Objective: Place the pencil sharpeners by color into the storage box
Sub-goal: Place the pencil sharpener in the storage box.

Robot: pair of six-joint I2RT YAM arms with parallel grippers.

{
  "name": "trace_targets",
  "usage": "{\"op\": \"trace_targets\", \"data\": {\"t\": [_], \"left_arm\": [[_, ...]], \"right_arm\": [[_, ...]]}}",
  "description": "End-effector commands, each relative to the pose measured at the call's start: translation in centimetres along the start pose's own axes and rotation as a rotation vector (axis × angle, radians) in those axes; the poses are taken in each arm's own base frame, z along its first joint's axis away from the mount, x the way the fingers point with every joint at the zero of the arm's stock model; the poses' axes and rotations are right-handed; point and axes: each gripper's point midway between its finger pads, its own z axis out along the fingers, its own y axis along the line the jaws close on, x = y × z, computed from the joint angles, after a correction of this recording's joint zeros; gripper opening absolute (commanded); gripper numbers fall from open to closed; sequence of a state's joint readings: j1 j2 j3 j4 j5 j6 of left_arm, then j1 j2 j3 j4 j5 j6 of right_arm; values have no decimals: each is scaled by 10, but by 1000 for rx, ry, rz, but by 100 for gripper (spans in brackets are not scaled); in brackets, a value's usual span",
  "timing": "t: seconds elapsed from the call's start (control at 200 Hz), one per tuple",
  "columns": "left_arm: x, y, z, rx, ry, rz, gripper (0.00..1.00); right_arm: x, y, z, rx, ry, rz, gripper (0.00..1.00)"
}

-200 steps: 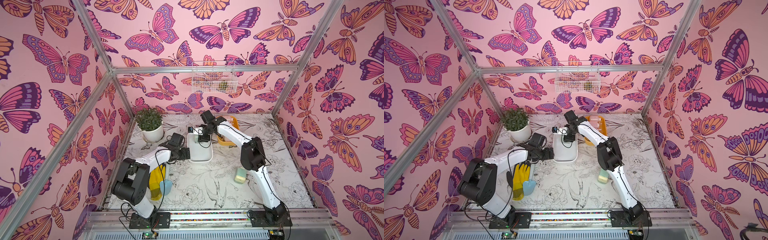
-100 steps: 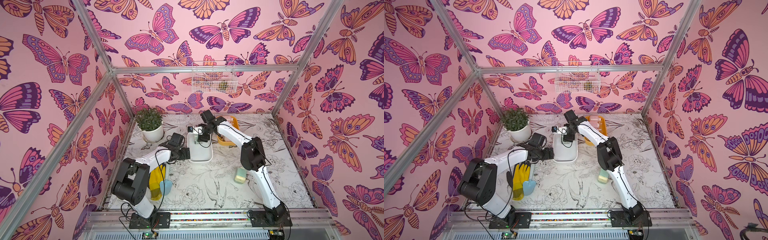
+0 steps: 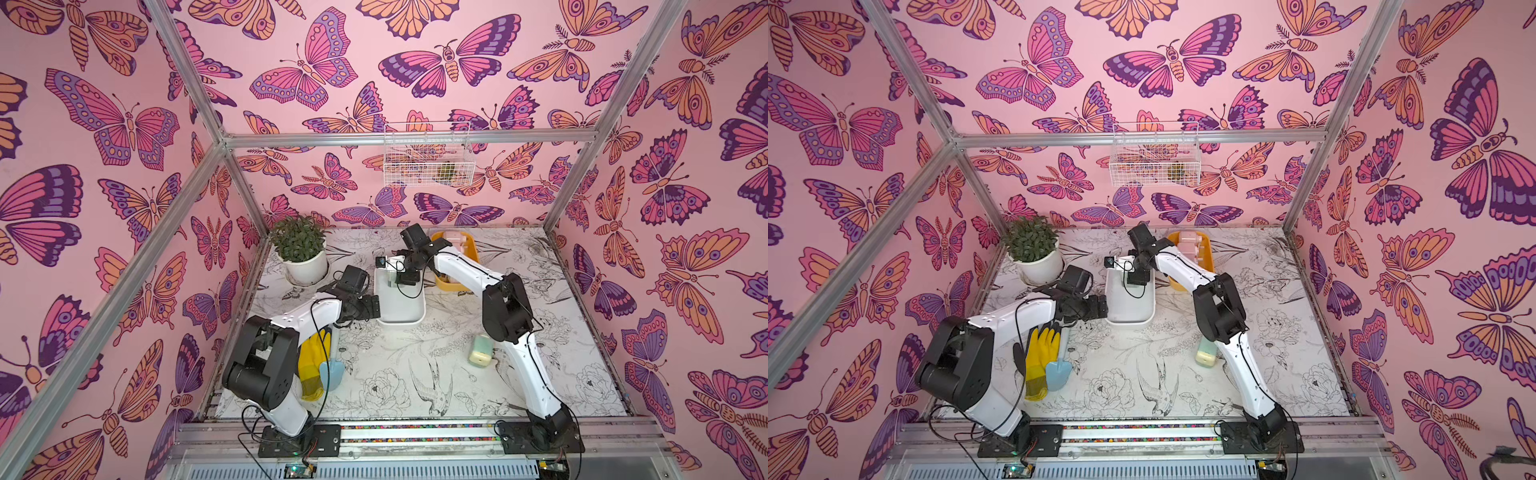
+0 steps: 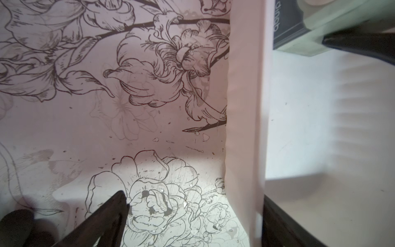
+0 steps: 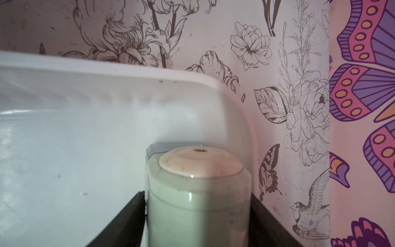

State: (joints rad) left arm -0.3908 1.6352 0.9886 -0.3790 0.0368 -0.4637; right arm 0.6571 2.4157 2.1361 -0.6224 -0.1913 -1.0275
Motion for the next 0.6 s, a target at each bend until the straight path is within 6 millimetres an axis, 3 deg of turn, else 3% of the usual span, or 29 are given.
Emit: {"op": "trace_targets", "data": {"t": [0.0,0.105,0.275,0.461,0.596], "left_arm": [[0,7,-1,-28,15,1,94],[-1,6,-2,-26,11,1,95],[-4,4,-7,-20,-3,0,95],[-8,0,-17,4,-25,8,96],[-11,-7,-32,37,-42,12,96]], "right_arm": [[-18,-13,-25,50,-35,-35,73],[-21,-16,-30,68,-37,-44,73],[-35,-11,-56,46,-87,-31,73],[-43,22,-82,-38,-117,-21,74],[-50,34,-102,45,-141,10,73]]}}
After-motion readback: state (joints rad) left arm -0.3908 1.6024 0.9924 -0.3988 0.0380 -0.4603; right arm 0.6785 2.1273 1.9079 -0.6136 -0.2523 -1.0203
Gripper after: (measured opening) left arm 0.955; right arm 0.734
